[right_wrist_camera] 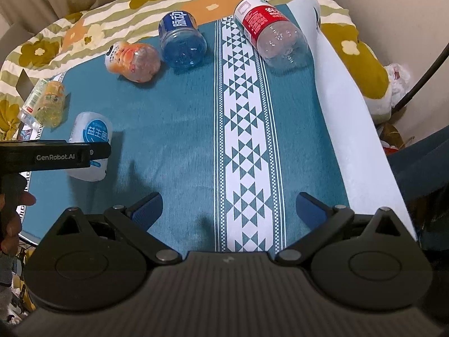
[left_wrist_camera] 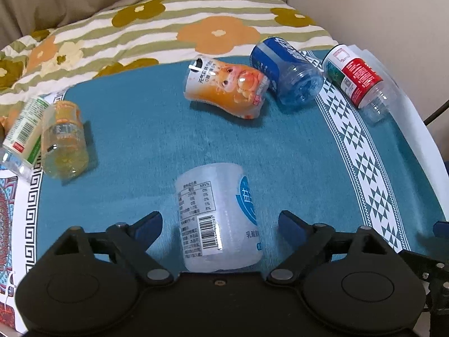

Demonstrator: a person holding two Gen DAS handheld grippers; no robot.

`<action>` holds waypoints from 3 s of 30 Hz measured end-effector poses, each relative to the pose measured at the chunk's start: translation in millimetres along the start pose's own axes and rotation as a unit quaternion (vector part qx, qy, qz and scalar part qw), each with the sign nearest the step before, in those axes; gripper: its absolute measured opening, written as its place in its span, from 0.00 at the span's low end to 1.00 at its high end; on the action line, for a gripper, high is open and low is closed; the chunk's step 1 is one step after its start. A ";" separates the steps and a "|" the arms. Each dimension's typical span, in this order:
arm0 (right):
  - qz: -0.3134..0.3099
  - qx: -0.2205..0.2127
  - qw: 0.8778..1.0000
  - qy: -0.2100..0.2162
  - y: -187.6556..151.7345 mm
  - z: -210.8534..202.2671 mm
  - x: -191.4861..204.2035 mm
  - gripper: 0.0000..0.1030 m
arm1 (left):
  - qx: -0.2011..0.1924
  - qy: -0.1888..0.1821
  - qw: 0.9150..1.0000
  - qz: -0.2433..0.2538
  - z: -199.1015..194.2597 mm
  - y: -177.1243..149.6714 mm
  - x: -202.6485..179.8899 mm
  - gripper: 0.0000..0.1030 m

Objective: Flip cup upright
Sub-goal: 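Bring the right gripper to the lying cup and close on its body, then rotate the held cup rim-up with the right gripper and lower it onto the cloth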

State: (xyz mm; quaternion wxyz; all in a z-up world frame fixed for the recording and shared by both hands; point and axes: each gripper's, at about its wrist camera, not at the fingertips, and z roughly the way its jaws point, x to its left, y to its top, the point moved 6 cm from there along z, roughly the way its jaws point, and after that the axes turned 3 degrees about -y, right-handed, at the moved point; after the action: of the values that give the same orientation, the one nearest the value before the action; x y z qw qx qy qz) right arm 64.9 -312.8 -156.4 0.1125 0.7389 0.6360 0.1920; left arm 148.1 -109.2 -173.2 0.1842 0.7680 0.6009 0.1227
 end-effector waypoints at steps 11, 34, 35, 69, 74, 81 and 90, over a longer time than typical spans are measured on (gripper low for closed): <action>-0.028 -0.007 0.999 0.016 16.2 -22.9 11.7 1.00 | -0.019 0.014 0.999 -0.033 -45.5 -10.4 5.7 0.91; -0.058 0.058 0.993 0.081 78.2 24.7 151.4 1.00 | -0.059 0.036 0.990 -0.123 -125.0 -76.3 124.4 1.00; -0.058 0.060 0.994 0.075 80.5 31.0 155.6 1.00 | -0.056 0.035 0.990 -0.125 -123.8 -79.7 129.5 1.00; -0.004 0.028 0.996 0.090 82.3 46.2 188.0 0.68 | -0.028 -0.010 0.991 -0.129 -105.5 -93.3 177.1 1.00; -0.011 -0.132 0.989 0.066 75.5 19.1 195.4 0.68 | -0.035 -0.008 0.992 -0.122 -106.9 -90.8 175.7 1.00; -0.008 -0.297 0.955 -0.017 49.9 38.9 206.3 0.69 | -0.025 0.004 0.996 -0.090 -98.8 -99.2 173.5 1.00; -0.016 -0.343 0.936 -0.078 42.7 63.4 211.6 0.71 | -0.009 0.017 0.998 -0.057 -88.7 -115.2 178.0 1.00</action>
State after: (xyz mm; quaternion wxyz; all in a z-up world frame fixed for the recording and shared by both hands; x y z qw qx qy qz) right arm 155.1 -106.9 -166.2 0.4110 0.6578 0.5327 0.3386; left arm 54.7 99.4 -148.6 0.1872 0.7286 0.6458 0.1302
